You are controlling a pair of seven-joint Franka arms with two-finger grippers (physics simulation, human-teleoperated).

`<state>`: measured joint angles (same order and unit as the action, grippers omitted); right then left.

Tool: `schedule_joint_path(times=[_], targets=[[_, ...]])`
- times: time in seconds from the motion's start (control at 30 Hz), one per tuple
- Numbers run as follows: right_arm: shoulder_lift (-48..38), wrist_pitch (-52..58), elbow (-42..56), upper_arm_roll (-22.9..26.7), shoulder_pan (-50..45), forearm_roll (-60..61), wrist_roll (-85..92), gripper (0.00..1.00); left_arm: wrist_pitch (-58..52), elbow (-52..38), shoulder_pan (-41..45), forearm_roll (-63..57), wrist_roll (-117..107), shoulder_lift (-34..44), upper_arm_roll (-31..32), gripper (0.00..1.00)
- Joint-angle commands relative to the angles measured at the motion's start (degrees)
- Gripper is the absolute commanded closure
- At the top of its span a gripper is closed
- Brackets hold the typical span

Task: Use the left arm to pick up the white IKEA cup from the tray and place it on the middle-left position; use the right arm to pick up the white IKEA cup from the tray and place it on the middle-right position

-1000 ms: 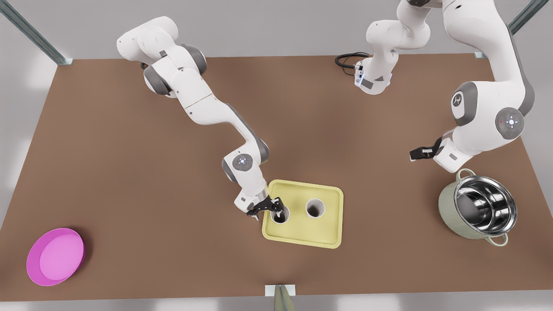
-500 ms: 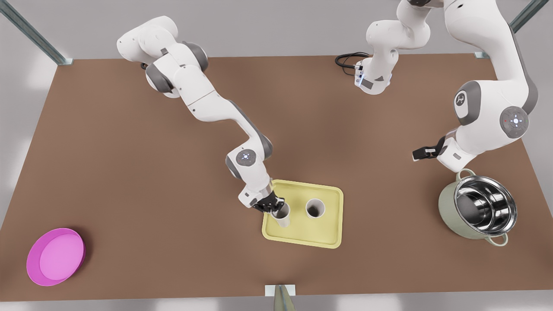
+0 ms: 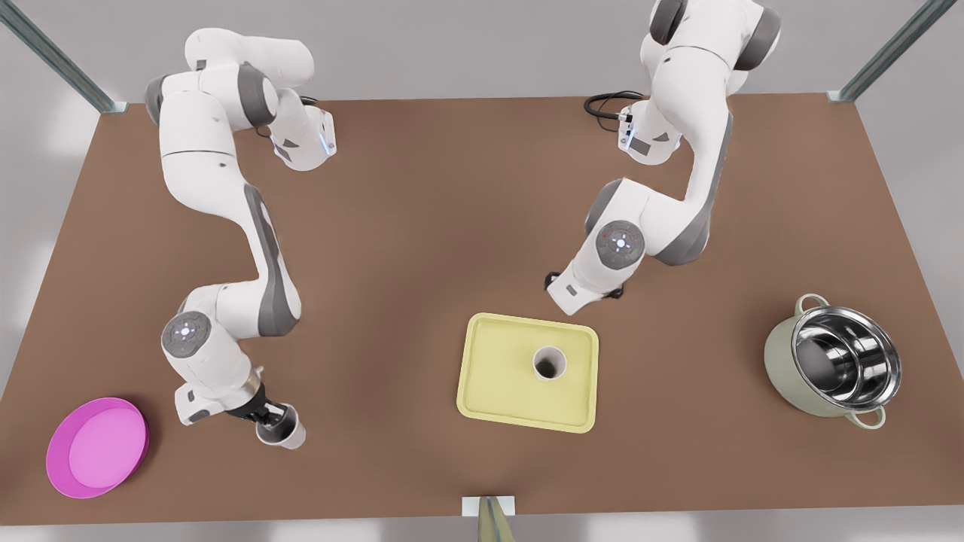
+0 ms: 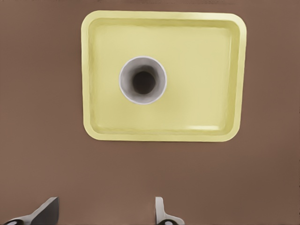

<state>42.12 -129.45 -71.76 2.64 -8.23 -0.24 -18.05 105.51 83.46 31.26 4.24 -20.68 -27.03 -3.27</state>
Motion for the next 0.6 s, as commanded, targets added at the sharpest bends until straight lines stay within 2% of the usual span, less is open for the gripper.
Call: schedule_joint_path(times=[0.0, 0.13, 0.4, 0.43, 0.47, 0.5, 0.57], targets=[[1.5, 8.0, 0.0, 0.0, 0.7, -2.1, 39.4, 1.00, 10.1, -3.4, -0.5, -0.4, -31.9, -4.2, -0.4, 0.00], [5.1, 6.7, 0.1, 0.0, 0.9, -2.2, 39.9, 1.00, 16.4, -8.3, -1.0, -0.8, -25.3, -11.5, -2.6, 0.00], [7.6, 6.2, 0.2, 0.0, 0.9, -2.0, 40.1, 1.00, 20.2, -9.7, -2.5, -0.1, -19.0, -15.1, -2.4, 0.00], [7.6, 6.3, 0.2, 0.0, 0.9, -2.0, 39.6, 0.81, 21.5, -9.7, -2.4, -0.2, -19.0, -15.9, -2.3, 0.00], [7.5, 6.3, 0.4, 0.0, 0.9, -2.0, 39.9, 0.19, 21.5, -9.7, -2.6, -0.1, -18.1, -15.9, -2.3, 0.00], [7.4, 6.3, 0.4, 0.0, 0.9, -1.8, 39.3, 0.00, 21.4, -9.6, -2.7, -0.1, -16.8, -16.3, -2.3, 0.00], [7.4, 6.3, 0.4, 0.0, 0.9, -1.8, 39.9, 0.00, 21.2, -9.5, -2.3, -0.1, -16.7, -16.9, -1.5, 0.00]])
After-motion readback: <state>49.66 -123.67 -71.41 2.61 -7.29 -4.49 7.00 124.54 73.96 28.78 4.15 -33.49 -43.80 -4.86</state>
